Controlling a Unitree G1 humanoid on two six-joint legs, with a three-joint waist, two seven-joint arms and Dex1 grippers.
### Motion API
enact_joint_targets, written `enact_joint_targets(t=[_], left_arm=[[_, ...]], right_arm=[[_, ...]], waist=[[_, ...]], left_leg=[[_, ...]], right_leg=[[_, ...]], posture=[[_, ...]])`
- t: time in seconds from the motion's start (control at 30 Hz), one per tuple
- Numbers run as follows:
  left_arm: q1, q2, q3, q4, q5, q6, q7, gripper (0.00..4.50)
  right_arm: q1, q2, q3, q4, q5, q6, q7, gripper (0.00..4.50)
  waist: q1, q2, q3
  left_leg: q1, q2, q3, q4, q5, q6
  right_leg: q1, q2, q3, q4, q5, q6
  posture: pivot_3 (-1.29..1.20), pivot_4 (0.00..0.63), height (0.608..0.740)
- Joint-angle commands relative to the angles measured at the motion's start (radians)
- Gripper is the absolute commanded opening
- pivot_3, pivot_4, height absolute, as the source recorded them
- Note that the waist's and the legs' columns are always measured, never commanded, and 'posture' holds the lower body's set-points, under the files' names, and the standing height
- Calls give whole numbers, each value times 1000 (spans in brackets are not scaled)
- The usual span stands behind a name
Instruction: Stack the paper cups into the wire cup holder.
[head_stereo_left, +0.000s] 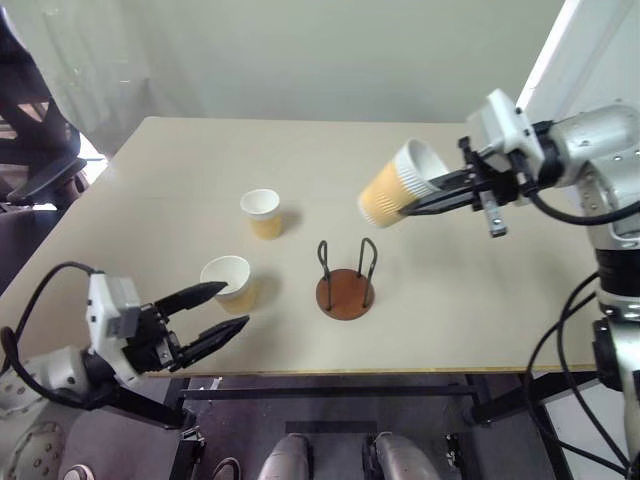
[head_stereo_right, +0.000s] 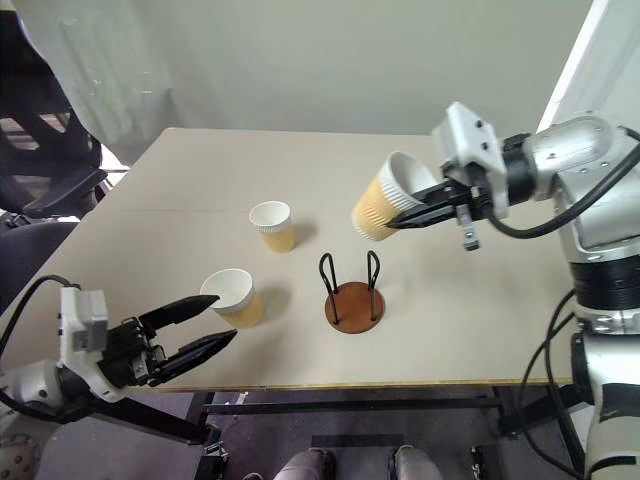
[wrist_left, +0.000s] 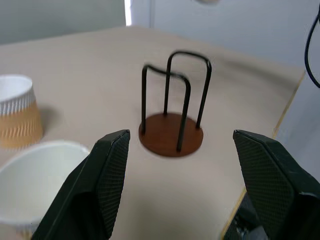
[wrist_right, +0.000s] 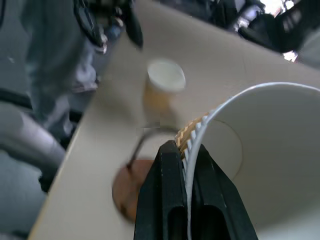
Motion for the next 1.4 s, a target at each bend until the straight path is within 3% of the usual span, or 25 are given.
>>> enact_joint_targets(t=[0.03, 0.43, 1.4], left_arm=[[15, -23, -7, -20, 10, -45, 13, 3547], [48, -115, -20, -57, 4, -125, 75, 3547], [20, -107, -25, -58, -23, -147, 113, 3547]], right_arm=[[-4, 31, 41, -48, -29, 17, -73, 15], [36, 36, 175, -63, -110, -21, -74, 15], [61, 81, 236, -38, -205, -84, -100, 15]], waist=[[3, 0, 0], [4, 0, 0], [4, 0, 0]], left_leg=[[0, 0, 0, 0, 0, 0], [-1, 0, 0, 0, -4, -3], [0, 1, 0, 0, -4, -2]], right_leg=[[0, 0, 0, 0, 0, 0], [-2, 0, 0, 0, -1, -1], [-2, 1, 0, 0, -1, -2]], posture=[[0, 150, 740], [0, 150, 740], [0, 150, 740]])
